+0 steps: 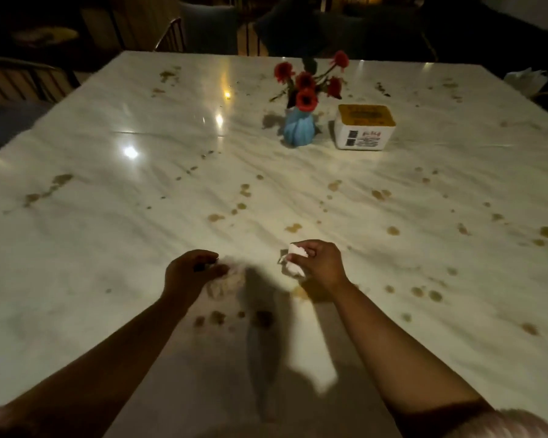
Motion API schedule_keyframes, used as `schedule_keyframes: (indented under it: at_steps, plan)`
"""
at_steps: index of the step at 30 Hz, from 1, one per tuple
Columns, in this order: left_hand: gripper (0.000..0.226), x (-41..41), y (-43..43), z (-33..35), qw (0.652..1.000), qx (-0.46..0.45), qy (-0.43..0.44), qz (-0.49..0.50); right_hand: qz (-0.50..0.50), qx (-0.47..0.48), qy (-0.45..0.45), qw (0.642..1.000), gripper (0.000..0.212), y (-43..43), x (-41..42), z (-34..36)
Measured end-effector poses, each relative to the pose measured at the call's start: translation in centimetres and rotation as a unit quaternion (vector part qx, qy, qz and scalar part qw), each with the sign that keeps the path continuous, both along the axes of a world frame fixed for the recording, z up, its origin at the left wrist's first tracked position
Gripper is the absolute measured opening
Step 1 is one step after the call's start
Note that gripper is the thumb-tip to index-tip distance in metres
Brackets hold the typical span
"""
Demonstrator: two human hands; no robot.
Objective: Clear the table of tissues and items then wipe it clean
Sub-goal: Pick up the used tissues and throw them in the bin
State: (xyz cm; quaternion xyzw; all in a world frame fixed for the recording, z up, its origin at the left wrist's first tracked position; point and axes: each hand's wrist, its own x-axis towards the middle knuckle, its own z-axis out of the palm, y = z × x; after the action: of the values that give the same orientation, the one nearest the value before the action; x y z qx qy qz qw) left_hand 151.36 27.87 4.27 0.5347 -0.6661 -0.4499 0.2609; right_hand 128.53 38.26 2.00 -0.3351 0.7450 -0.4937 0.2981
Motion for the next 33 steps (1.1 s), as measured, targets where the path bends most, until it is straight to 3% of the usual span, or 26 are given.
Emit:
schedule_keyframes:
  at_steps: [9,23,33]
  plan:
    - [0.032,17.5,-10.4,1.1,0.998,-0.029,-0.048,0.03,0.008,-0.038,0.0,0.999,0.016,-7.9,17.9,0.4]
    - [0.028,31.5,-15.4,-0.2,0.991,-0.021,-0.025,0.128,0.095,-0.029,0.026,0.995,0.023,-19.6,30.3,-0.8]
    - [0.028,43.3,-28.1,1.1,0.997,-0.029,-0.065,0.043,-0.03,-0.066,-0.002,0.997,0.023,-30.5,41.2,-1.7]
